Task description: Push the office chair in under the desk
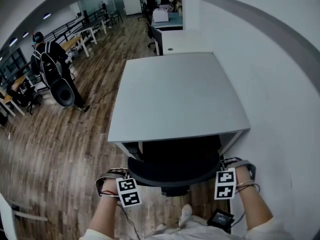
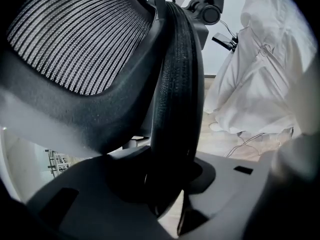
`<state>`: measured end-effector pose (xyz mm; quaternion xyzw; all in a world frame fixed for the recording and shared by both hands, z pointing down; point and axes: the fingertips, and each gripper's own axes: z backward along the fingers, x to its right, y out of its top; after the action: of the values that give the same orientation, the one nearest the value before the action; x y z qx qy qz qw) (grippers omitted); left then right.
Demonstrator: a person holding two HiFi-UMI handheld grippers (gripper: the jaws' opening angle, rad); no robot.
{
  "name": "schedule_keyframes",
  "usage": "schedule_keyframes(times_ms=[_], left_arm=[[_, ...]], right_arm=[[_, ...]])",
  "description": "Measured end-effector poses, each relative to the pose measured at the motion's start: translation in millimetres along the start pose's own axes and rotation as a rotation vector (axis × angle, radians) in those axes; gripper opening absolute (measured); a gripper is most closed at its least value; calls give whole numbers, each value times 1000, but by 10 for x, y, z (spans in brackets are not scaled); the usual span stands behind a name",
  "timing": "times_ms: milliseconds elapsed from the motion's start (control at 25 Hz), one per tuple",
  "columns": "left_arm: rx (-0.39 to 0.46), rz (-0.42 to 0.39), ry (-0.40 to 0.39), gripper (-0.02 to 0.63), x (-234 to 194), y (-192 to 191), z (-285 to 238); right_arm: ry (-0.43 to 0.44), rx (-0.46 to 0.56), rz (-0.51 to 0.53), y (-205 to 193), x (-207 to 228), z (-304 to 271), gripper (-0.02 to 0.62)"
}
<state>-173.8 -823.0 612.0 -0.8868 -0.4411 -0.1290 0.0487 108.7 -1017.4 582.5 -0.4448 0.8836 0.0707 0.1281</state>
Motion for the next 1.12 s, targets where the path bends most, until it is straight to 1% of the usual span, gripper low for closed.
schedule_keyframes(times_ms=[200, 440, 640, 1120], left_arm=[[-14, 17, 4, 124, -16, 70, -17], [-24, 20, -19, 129, -113, 92, 5], [-4, 26, -3, 129, -177, 106, -81], [1, 12, 2, 129, -662, 97, -244]], right_arm=[[1, 10, 19, -71, 62, -36, 135], [-2, 21, 25, -85, 149, -54, 133], [-4, 12, 16, -103, 216, -104, 133], [-17, 2, -1, -75, 653, -247, 135]])
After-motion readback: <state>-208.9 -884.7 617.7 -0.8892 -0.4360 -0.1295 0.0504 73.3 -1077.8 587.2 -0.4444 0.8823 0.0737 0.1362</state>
